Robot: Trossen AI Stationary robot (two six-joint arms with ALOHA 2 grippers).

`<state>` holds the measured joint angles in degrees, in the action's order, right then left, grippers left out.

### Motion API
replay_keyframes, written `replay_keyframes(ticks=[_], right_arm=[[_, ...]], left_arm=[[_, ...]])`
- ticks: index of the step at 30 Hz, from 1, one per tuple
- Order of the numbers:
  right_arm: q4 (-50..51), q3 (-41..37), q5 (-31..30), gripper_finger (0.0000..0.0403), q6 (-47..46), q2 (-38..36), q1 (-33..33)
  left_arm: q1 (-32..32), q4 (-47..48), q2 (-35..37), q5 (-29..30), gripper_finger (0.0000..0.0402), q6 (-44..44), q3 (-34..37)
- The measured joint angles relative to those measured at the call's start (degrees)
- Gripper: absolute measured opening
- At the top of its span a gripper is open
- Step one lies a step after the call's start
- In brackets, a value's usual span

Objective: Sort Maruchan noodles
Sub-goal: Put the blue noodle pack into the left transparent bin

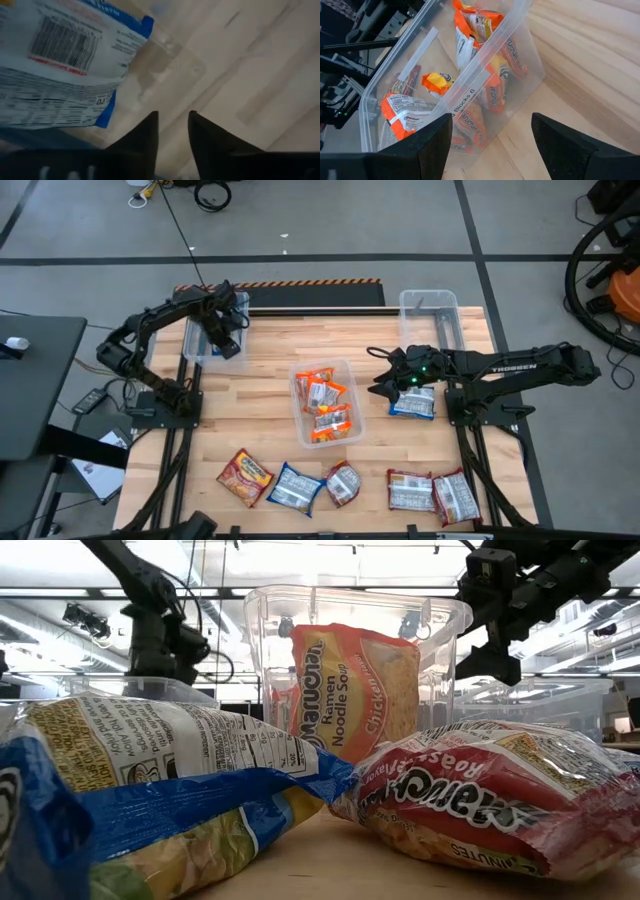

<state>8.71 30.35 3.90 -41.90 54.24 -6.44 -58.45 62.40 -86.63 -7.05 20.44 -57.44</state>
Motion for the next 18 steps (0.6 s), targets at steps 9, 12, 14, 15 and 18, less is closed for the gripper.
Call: replay_keyframes(ticks=[9, 12, 14, 15, 18], right_arm=[[-0.01, 0.00, 0.20, 0.0277, -2.07, 0.00, 0.00], [-0.02, 0.00, 0.18, 0.0277, -2.09, 0.00, 0.00], [-0.02, 0.00, 0.17, 0.0277, -2.11, 0.01, -0.01], [-0.02, 0.00, 0.17, 0.0277, -2.11, 0.02, -0.02], [-0.02, 0.00, 0.17, 0.0277, -2.11, 0.01, -0.02]], left_arm=[[-0.15, -5.34, -8.67, 0.08, 0.0010, -0.31, 0.20], [0.21, -7.73, -9.60, 2.98, 0.0012, -2.15, 0.10], [0.25, -9.50, -9.93, 4.96, 0.0011, -2.39, 0.12], [0.56, -10.24, -9.76, 6.25, 0.0009, -2.55, 0.12], [0.96, -12.51, -9.59, 10.79, 0.0006, -2.72, 0.12]])
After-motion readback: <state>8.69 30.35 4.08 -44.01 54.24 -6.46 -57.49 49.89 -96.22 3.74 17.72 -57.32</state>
